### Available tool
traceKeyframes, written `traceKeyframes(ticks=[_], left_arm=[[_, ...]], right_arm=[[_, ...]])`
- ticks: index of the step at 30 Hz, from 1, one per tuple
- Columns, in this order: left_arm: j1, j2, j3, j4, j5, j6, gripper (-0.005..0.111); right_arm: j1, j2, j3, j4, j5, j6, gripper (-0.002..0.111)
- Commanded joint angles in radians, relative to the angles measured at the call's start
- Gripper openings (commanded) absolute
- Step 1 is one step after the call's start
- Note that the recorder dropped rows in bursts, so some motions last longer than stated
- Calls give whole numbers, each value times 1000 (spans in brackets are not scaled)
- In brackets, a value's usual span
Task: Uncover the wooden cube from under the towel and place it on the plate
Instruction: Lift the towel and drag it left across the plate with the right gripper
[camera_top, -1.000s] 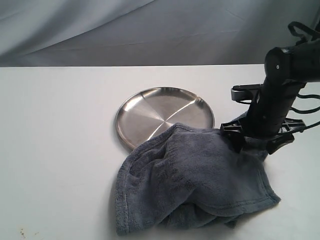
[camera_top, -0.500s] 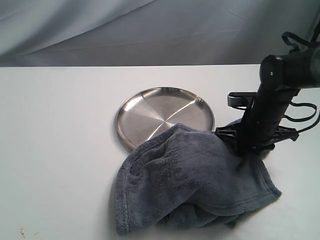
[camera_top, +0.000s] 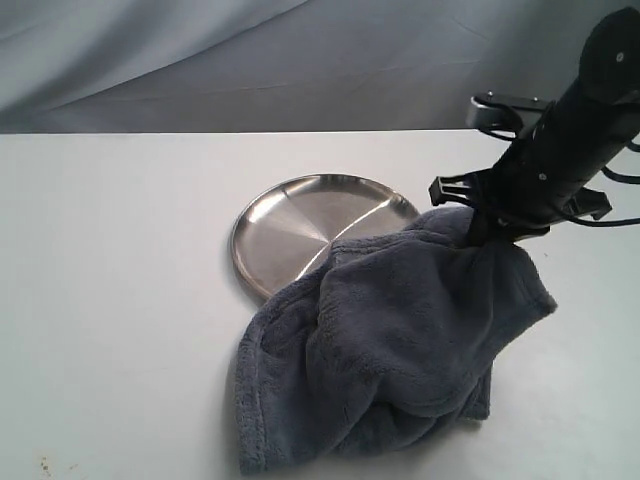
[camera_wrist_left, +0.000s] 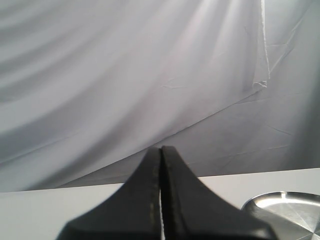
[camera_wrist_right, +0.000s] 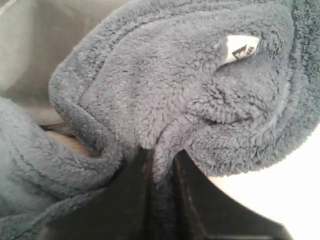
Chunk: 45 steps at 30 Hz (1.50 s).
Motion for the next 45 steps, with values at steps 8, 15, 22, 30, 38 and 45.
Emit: traceKeyframes(ticks=[8,15,22,30,38,45], left_arm=[[2,-3,3,-1,-9,-5,0],[2,-3,3,-1,-9,-5,0],[2,-3,3,-1,-9,-5,0],[2,-3,3,-1,-9,-5,0],[2,-3,3,-1,-9,-5,0],[2,-3,3,-1,-9,-5,0]], right_arm=[[43,-130,-3,182,-70,-171,0],[152,-152,-3,206,-124,-182,0],[256,-162,-3,210,-173,-182,0],[364,-162,-3,251,-230,-201,0],[463,-162,-3,273,-287,-205,0],[540,-162,-3,310,-359,-205,0]])
